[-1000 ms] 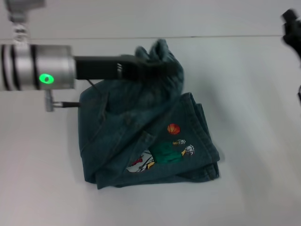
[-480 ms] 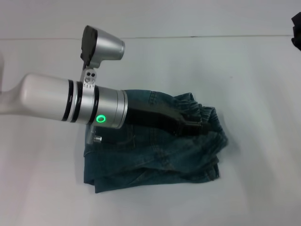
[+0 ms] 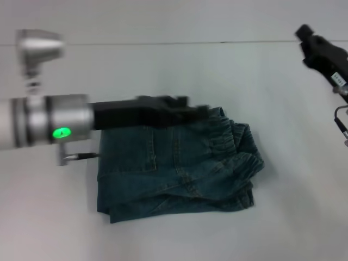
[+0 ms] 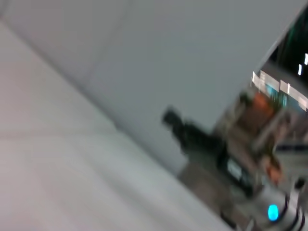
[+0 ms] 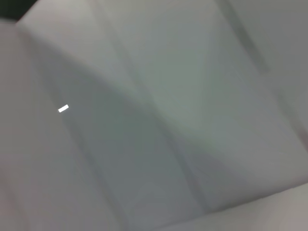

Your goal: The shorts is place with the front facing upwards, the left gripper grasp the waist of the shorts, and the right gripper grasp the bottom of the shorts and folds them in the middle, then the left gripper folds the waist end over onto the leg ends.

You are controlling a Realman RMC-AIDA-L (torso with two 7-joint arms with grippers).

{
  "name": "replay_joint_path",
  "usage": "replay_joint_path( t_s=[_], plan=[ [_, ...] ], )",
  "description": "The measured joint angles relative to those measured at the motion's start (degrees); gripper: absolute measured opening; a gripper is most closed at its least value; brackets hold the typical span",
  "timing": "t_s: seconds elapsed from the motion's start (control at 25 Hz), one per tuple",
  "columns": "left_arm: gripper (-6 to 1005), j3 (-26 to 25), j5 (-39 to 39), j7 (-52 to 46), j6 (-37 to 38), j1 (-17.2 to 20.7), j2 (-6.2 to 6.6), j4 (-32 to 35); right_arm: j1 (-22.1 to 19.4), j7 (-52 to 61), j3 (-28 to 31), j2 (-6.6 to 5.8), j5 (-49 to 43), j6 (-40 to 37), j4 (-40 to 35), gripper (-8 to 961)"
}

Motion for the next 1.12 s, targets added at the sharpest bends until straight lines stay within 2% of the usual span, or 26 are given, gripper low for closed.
replay_joint_path(
  t_s=[0.08,0.16,0.24,0.32,0.36,0.4,0.52,0.64,0.68,0.8,0.96,1.12],
  plan=[
    [765,-4.0,-1.1,2.2,2.8,2.4,0.26,0.6,0.4,4.8,-4.7,-0.01,-0.6,-2.5,-3.8,50],
    [803,-8.5,-1.7,4.4,5.7,5.2,1.03,0.9,0.7,12.6,-11.0,-0.04,-0.8,-5.8,-8.8,53],
    [840,-10.7,-1.8,5.4,7.1,7.2,1.77,0.9,0.7,18.9,-17.4,-0.13,-0.8,-9.7,-13.9,78],
    [878,-12.1,-1.9,6.5,8.3,9.3,2.66,1.0,0.4,24.5,-24.4,-0.33,-0.8,-14.5,-19.5,124],
    [878,-12.6,-1.9,6.9,8.8,10.4,3.16,1.0,-0.2,29.9,-31.3,-0.58,-0.8,-19.4,-25.5,147],
    [877,-12.7,-1.8,7.3,9.2,11.1,3.56,1.0,-0.2,29.9,-31.3,-0.58,-0.8,-19.4,-25.5,170],
    [876,-12.6,-1.3,9.3,11.6,13.4,5.23,1.1,-1.6,36.4,-42.2,-1.62,-0.8,-25.8,-33.9,239],
    [876,-12.6,-0.8,11.5,14.2,15.6,6.54,1.6,-2.8,41.5,-50.3,-2.80,-1.8,-28.5,-39.1,381],
    [875,-12.3,0.6,12.0,15.0,16.7,7.00,2.7,-3.0,42.8,-52.1,-3.11,-3.3,-28.6,-40.2,428],
    [874,-12.2,3.6,11.9,15.6,17.3,7.05,4.4,-2.9,45.1,-54.6,-3.39,-9.2,-28.0,-41.9,558],
    [875,-12.6,8.5,11.4,15.8,17.6,6.61,6.1,-2.4,46.0,-55.0,-2.92,-13.9,-26.0,-42.0,723],
    [875,-12.7,9.6,11.2,15.5,17.5,5.97,6.1,-2.3,46.4,-55.3,-2.59,-15.6,-24.7,-42.0,889]
  ],
)
